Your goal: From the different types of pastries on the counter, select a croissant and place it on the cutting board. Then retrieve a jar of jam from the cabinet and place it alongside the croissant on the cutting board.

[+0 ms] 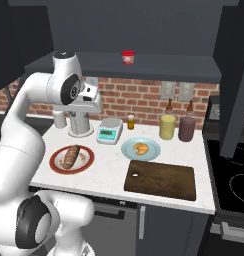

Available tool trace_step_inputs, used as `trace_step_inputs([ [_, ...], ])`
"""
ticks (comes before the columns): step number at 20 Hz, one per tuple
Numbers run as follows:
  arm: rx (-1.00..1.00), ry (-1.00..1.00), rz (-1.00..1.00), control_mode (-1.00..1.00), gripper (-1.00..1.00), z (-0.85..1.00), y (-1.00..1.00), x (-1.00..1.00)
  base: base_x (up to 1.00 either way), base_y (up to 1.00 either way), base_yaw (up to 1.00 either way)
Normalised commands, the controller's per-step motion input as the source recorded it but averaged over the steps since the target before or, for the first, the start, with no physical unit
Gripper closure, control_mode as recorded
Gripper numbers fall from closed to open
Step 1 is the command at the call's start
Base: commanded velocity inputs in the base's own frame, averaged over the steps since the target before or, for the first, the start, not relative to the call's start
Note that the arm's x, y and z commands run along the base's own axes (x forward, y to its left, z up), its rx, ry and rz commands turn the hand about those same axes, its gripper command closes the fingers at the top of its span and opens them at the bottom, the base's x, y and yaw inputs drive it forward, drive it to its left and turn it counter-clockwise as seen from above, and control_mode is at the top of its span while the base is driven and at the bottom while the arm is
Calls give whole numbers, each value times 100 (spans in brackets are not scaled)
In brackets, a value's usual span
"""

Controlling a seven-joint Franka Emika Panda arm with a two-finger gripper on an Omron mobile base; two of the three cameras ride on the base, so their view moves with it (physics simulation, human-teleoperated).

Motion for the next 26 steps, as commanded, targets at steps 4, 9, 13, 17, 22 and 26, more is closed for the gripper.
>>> trace_step_inputs([
  [4, 0, 0, 0, -100, -100, -6, -21, 0, 0, 0, 0],
  [9, -4, 0, 0, -100, -100, -35, -56, 0, 0, 0, 0],
  [13, -7, -2, 0, -100, -100, -57, -62, 0, 0, 0, 0],
  [17, -5, -1, 0, -100, -100, -59, -60, 0, 0, 0, 0],
  [22, -2, 0, 0, -100, -100, -56, -47, 7, 0, 0, 0],
  [26, 0, -1, 0, -100, -100, -41, -26, 31, 0, 0, 0],
])
